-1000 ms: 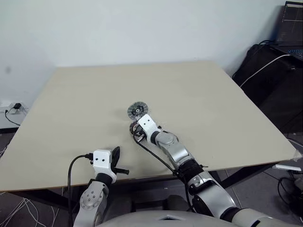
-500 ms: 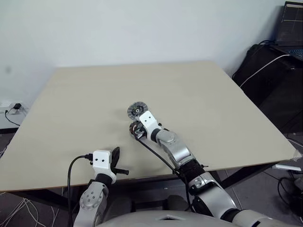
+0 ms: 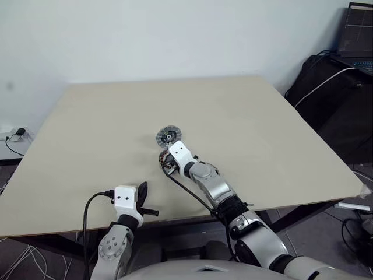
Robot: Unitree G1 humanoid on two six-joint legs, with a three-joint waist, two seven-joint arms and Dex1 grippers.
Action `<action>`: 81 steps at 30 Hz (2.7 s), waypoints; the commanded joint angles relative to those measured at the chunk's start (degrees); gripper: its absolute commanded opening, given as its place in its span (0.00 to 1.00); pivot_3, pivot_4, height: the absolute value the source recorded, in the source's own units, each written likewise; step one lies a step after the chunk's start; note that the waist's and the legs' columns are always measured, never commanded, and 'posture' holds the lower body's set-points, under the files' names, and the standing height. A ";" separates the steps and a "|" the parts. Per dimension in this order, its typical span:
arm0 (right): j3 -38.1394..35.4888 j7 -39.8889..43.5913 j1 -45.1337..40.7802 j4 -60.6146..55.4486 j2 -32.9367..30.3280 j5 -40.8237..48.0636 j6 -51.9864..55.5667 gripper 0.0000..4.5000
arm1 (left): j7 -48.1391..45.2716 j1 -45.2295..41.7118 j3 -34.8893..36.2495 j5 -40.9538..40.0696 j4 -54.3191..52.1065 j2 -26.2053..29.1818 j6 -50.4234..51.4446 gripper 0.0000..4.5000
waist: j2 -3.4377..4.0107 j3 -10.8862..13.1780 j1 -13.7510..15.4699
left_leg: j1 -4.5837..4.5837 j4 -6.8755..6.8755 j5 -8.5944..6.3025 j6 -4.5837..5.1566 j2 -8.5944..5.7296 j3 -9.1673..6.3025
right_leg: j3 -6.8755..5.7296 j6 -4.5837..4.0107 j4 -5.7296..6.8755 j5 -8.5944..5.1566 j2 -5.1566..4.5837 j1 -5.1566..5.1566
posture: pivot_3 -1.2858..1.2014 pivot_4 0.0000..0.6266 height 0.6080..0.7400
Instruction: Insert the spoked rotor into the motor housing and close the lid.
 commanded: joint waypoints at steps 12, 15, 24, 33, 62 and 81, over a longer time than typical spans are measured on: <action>-2.87 -1.31 -1.89 -0.98 1.17 1.20 -1.62 0.00 | -0.12 -0.65 0.06 -0.56 -0.72 -0.19 -0.99 0.00 | 0.03 0.06 0.00 | -0.02 0.00 0.07 0.11 0.00 0.00 | 0.00 -0.01 0.04 -0.01 0.02 -0.05 | 0.52 0.00 1.00; -0.83 -0.50 -0.34 1.75 0.33 -0.38 1.49 0.00 | 0.09 -0.44 0.19 -0.57 -0.91 -0.28 -1.09 0.00 | 0.03 0.06 0.02 | -0.02 0.00 0.07 0.11 0.00 0.00 | 0.00 -0.03 0.04 -0.02 0.01 -0.04 | 0.52 0.00 1.00; -2.65 1.10 -0.78 -5.22 0.90 2.55 0.76 0.00 | 0.07 -0.20 0.11 -0.59 -0.68 -0.46 -1.14 0.00 | 0.04 0.00 -0.17 | 0.09 0.01 -0.05 -0.11 0.00 -0.01 | 0.01 0.06 0.18 -0.13 -0.02 0.01 | 0.52 0.00 1.00; -4.34 -1.12 -3.61 -3.24 1.92 2.91 -2.41 0.00 | 0.05 -0.54 0.01 -0.56 -0.51 -0.55 -1.14 0.00 | 0.00 0.11 -0.20 | 0.07 0.01 0.09 0.05 0.00 -0.02 | 0.01 -0.09 0.27 -0.10 0.03 -0.06 | 0.52 0.00 1.00; -3.26 -2.14 -4.72 3.76 0.98 0.67 -6.24 0.00 | 0.20 -0.45 -0.08 -0.94 -0.36 -0.53 -1.22 0.00 | -0.11 0.25 -0.20 | 0.16 -0.06 0.05 -0.02 -0.01 -0.04 | 0.02 -0.17 0.29 -0.18 -0.02 -0.01 | 0.52 0.00 1.00; -0.54 1.82 -1.61 -4.90 -2.80 -1.37 -0.60 0.00 | -0.35 -1.21 -0.46 -1.06 0.08 -0.08 -0.76 0.00 | -0.03 0.49 -0.31 | 0.37 -0.07 -0.03 -0.16 0.00 -0.06 | 0.00 0.10 0.33 -0.38 -0.23 0.17 | 0.52 0.00 1.00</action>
